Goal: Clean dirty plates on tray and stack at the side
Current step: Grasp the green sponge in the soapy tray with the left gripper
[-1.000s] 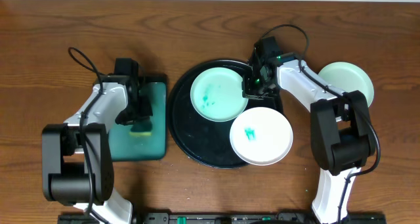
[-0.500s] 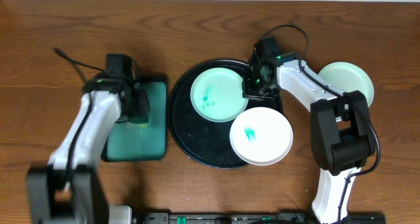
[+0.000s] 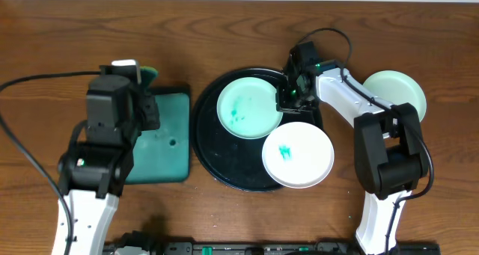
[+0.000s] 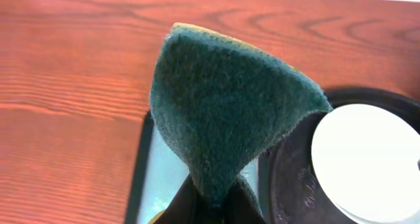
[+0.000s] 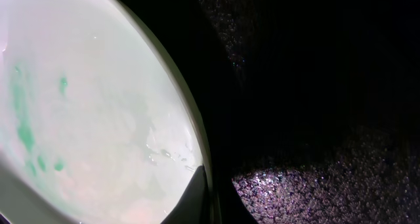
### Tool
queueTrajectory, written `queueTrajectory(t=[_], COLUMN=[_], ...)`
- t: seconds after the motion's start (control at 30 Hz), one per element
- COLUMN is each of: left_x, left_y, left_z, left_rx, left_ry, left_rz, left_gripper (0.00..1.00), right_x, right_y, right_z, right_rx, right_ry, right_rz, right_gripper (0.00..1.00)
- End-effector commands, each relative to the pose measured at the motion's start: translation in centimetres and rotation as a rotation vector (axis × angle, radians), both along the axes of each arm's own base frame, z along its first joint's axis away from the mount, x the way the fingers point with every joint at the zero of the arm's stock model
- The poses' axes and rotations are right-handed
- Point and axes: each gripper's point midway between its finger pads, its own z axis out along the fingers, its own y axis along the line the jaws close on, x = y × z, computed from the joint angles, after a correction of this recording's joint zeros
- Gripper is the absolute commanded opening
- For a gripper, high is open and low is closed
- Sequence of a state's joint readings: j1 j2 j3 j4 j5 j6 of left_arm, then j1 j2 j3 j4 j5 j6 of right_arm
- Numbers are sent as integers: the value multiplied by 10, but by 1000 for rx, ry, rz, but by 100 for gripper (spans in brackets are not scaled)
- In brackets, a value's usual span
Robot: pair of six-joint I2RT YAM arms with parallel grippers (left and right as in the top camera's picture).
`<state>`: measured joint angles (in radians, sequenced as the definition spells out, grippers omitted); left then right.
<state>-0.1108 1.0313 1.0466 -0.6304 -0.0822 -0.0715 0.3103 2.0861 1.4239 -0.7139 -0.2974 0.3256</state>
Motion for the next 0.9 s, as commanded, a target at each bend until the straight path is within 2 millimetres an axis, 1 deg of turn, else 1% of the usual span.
queueTrajectory(t=[0.0, 0.63, 0.87], left_x=[-2, -1, 1], left_y=[6, 6, 6], left_z=[7, 4, -6], left_rx=[52, 64, 68], left_ry=[-22, -12, 27], left_rz=[7, -2, -3], left_gripper=[7, 7, 7], right_x=[-1, -1, -1], right_y=[2, 2, 2], right_z=[-4, -4, -4], right_rx=[-5, -5, -5], right_ry=[-1, -1, -1], right_rz=[24, 24, 24], right_gripper=[1, 1, 1])
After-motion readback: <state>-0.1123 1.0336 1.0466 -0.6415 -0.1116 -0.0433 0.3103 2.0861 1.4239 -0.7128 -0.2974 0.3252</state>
